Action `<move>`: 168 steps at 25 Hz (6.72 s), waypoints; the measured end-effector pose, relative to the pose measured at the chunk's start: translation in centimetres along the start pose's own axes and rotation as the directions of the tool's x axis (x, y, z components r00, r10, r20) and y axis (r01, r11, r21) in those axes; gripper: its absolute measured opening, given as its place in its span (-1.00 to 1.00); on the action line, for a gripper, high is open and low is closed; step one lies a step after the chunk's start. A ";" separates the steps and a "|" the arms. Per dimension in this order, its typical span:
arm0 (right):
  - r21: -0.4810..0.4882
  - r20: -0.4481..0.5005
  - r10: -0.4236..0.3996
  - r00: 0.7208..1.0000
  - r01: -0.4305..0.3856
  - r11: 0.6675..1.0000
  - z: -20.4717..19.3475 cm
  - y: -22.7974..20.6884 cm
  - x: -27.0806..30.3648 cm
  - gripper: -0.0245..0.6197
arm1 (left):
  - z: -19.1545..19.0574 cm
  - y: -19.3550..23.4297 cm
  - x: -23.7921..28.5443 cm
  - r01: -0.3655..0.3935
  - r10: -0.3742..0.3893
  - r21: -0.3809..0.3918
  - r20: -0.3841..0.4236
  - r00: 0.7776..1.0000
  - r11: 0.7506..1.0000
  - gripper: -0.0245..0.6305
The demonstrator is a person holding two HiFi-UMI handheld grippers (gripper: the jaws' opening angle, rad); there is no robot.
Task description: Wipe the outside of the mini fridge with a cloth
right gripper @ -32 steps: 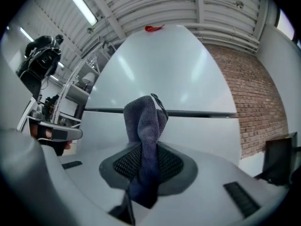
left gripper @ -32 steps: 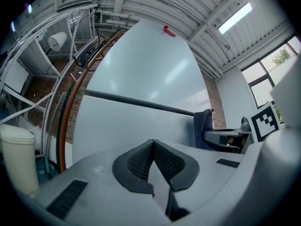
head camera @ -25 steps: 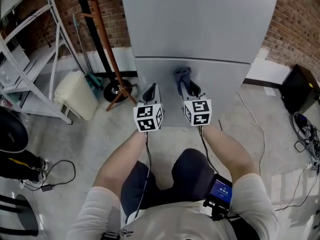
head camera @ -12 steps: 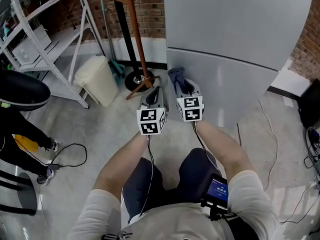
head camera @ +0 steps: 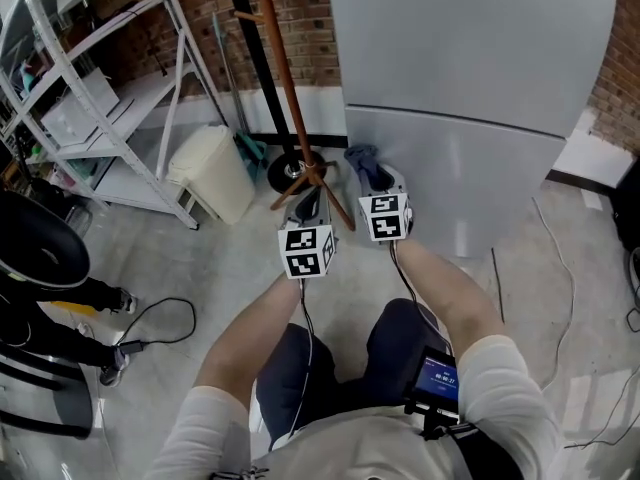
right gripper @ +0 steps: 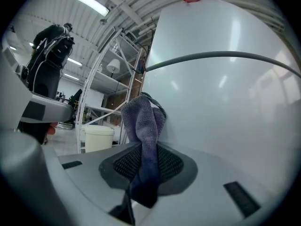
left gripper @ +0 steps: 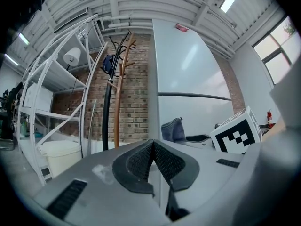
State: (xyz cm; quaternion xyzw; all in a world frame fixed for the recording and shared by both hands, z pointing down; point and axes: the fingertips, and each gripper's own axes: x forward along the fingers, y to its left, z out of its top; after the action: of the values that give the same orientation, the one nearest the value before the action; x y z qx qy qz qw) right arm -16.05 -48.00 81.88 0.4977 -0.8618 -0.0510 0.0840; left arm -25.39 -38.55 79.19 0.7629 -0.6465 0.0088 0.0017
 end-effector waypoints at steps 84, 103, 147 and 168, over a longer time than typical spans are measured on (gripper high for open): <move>-0.060 -0.094 0.089 0.992 -0.095 0.994 -10.4 1.7 -1.4 -0.66 | -9.8 0.4 -2.0 -0.050 0.039 -0.101 -0.113 0.993 0.994 -0.92; -0.094 -0.117 0.023 0.993 -0.034 0.995 -12.5 -1.7 -1.5 -0.66 | -11.8 -1.3 -1.3 -0.025 0.011 -0.092 -0.145 0.989 0.995 -0.92; 0.028 -0.189 -0.345 0.920 0.356 0.934 -20.6 -32.3 -18.8 -0.66 | -14.7 -24.2 9.7 0.277 -0.294 -0.111 -0.193 0.936 0.954 -0.92; 0.044 -0.243 -0.373 0.896 0.394 0.918 -20.9 -32.8 -19.4 -0.66 | -14.8 -23.7 9.3 0.281 -0.299 -0.122 -0.182 0.937 0.952 -0.92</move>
State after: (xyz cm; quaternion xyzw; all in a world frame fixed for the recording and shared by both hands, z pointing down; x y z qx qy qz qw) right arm 25.41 -47.63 94.94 0.6636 -0.7326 0.0310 0.1481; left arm -0.69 -43.64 94.30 0.8442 -0.5231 0.0541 0.1034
